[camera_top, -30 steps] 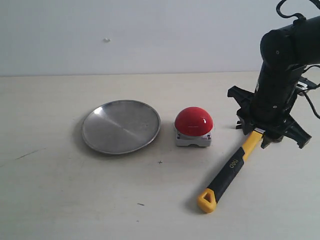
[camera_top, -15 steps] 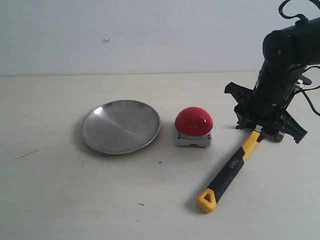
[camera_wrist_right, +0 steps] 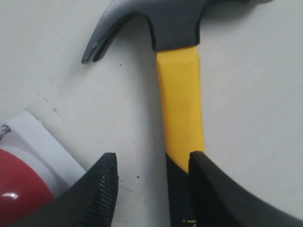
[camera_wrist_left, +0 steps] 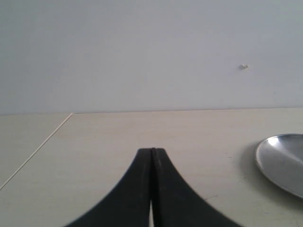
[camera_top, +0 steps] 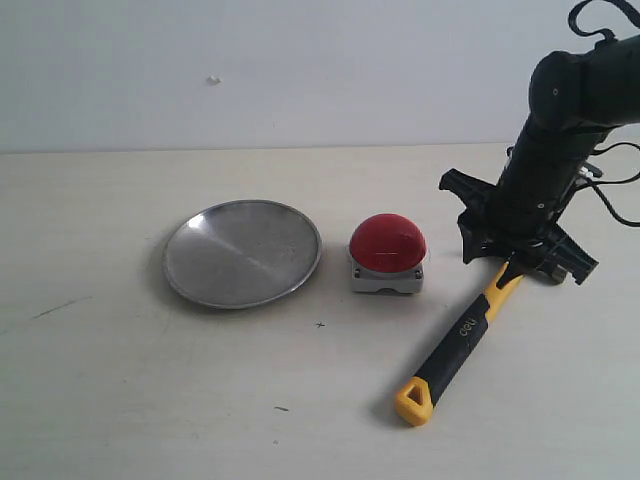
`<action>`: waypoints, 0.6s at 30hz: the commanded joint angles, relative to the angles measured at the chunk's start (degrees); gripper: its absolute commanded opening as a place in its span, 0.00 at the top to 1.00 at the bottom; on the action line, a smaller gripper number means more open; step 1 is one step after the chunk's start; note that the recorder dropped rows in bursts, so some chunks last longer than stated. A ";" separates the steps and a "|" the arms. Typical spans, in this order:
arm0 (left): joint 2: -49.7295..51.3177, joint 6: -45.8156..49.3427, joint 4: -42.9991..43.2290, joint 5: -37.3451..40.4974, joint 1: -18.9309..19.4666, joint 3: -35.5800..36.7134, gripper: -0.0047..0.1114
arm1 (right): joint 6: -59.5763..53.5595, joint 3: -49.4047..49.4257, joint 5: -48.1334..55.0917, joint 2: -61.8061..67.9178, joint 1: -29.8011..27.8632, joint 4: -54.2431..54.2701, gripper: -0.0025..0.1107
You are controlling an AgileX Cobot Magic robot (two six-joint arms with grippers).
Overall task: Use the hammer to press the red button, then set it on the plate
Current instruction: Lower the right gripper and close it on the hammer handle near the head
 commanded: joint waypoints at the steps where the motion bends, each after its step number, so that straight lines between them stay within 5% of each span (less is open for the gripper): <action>1: -0.23 -0.01 -0.55 0.14 0.20 0.17 0.96 | -0.31 -0.85 0.02 1.38 -0.73 -0.36 0.57; 18: -0.23 -0.01 -0.55 0.14 0.20 0.17 0.96 | -0.03 -3.27 3.13 3.71 -3.64 -5.06 0.57</action>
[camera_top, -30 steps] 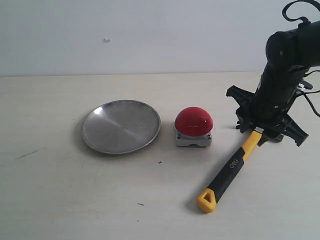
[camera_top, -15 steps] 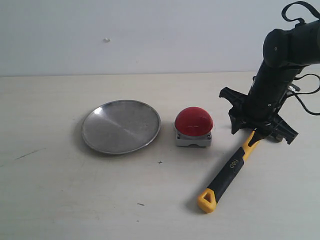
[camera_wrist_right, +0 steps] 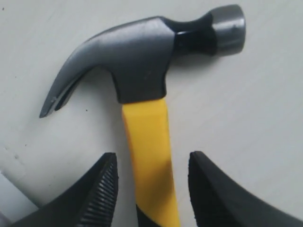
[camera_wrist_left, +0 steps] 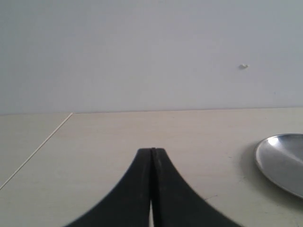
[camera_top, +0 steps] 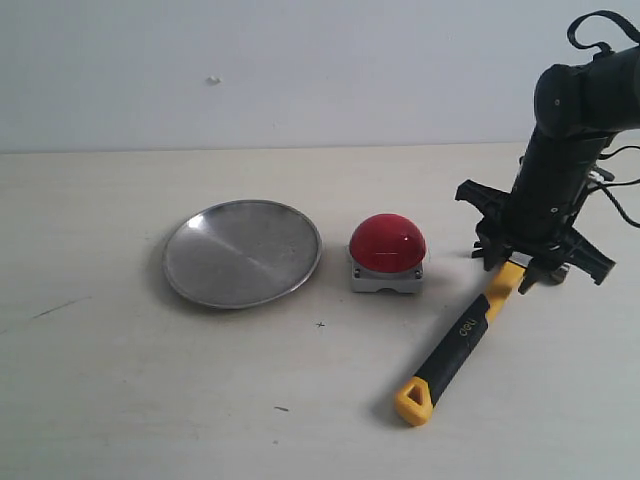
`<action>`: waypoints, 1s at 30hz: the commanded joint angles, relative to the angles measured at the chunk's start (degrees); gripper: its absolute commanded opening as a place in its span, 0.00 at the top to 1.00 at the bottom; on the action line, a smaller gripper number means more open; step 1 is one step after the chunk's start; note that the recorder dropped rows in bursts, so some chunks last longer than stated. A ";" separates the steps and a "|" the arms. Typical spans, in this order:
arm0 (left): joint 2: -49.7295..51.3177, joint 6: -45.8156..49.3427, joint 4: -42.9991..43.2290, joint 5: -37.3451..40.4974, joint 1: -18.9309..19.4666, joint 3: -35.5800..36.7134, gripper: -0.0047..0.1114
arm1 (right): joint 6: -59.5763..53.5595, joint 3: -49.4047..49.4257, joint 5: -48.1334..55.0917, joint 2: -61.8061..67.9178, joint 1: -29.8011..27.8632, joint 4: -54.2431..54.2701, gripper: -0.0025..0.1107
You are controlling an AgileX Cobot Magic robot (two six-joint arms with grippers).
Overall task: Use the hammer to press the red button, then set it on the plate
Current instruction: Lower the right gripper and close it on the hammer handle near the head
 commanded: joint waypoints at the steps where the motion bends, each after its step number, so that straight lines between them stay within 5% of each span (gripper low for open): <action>1: -0.23 -0.01 -0.55 0.03 0.20 0.17 0.96 | -0.03 -0.68 0.99 -0.06 -1.00 -1.11 0.57; 30: -0.23 -0.01 -0.55 0.03 0.20 0.17 0.96 | -0.03 -1.26 -4.05 3.79 -1.11 -1.39 0.57</action>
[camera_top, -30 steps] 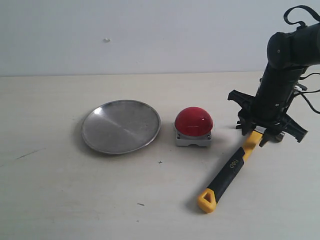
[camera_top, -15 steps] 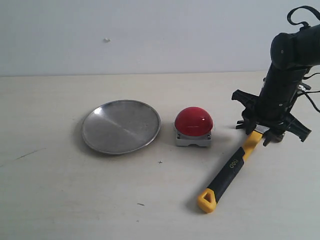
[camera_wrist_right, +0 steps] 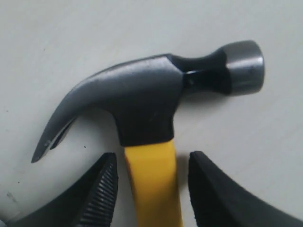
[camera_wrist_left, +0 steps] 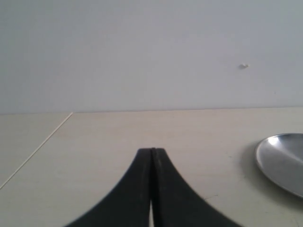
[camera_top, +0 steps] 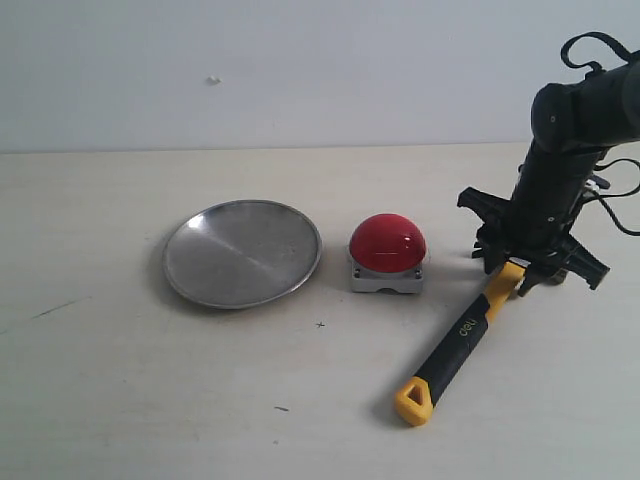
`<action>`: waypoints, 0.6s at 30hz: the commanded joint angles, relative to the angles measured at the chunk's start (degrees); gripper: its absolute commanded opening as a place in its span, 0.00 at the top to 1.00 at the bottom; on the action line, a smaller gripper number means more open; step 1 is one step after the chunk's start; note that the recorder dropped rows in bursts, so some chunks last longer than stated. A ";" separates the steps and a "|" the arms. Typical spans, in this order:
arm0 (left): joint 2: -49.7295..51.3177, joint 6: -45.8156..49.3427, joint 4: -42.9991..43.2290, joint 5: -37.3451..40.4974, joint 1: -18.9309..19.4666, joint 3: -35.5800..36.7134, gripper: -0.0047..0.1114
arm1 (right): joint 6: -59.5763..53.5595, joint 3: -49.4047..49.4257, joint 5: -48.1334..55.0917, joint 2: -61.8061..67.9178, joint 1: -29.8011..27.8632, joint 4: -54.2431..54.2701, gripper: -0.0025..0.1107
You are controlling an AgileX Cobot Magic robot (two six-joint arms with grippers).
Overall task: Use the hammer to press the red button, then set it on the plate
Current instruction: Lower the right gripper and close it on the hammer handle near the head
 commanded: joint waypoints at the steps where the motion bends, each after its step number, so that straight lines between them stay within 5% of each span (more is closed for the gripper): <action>1: -0.23 -0.01 -0.55 0.03 0.20 0.17 0.96 | -0.03 -0.42 -0.41 0.54 -0.25 -0.51 0.57; 14: -0.23 -0.01 -0.55 0.03 0.20 0.17 0.96 | -0.57 -0.42 -0.44 3.26 -0.25 -0.51 0.58; 18: -0.23 -0.01 -0.55 0.03 0.20 0.17 0.96 | -1.61 -0.42 -0.32 3.26 -0.25 -0.51 0.81</action>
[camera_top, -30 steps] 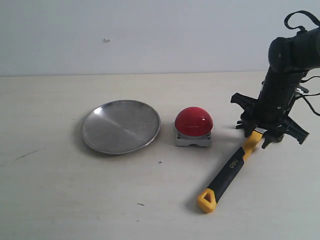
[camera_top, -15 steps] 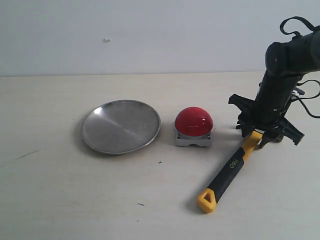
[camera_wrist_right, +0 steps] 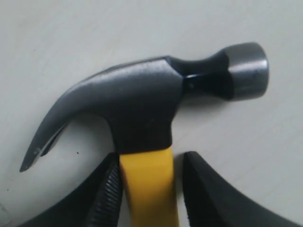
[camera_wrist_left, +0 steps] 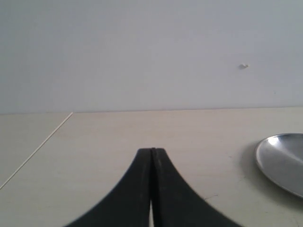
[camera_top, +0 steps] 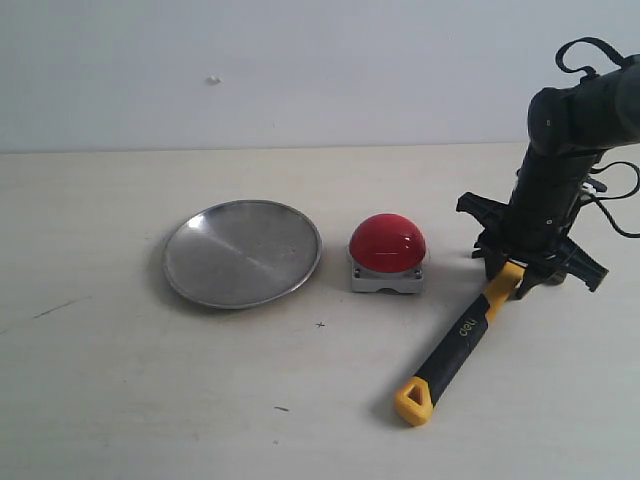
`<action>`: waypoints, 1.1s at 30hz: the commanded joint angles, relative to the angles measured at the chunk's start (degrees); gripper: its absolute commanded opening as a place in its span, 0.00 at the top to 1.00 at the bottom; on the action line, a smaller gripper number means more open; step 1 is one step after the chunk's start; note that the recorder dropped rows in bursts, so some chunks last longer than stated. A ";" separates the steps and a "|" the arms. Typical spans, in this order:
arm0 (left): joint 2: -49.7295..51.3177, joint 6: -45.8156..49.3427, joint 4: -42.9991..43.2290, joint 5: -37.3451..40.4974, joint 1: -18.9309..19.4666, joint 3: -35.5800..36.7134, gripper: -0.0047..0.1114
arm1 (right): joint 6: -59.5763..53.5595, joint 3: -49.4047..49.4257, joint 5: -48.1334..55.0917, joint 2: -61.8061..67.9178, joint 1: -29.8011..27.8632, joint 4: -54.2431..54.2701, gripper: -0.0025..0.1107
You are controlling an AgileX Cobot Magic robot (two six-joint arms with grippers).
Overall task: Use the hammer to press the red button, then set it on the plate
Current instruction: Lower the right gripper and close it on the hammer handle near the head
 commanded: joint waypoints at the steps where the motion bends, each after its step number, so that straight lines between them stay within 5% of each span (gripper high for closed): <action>1: -0.23 -0.01 -0.55 0.03 0.20 0.17 0.96 | -1.18 0.31 -0.92 1.71 -0.25 -0.37 0.90; 3: -0.23 -0.01 -0.55 0.03 0.20 0.17 0.96 | -1.18 0.31 -0.92 1.71 -0.25 -0.09 0.98; 33: -0.23 -0.01 -0.55 0.03 0.20 0.17 0.96 | -1.35 0.31 -2.17 1.71 -0.25 1.02 0.98</action>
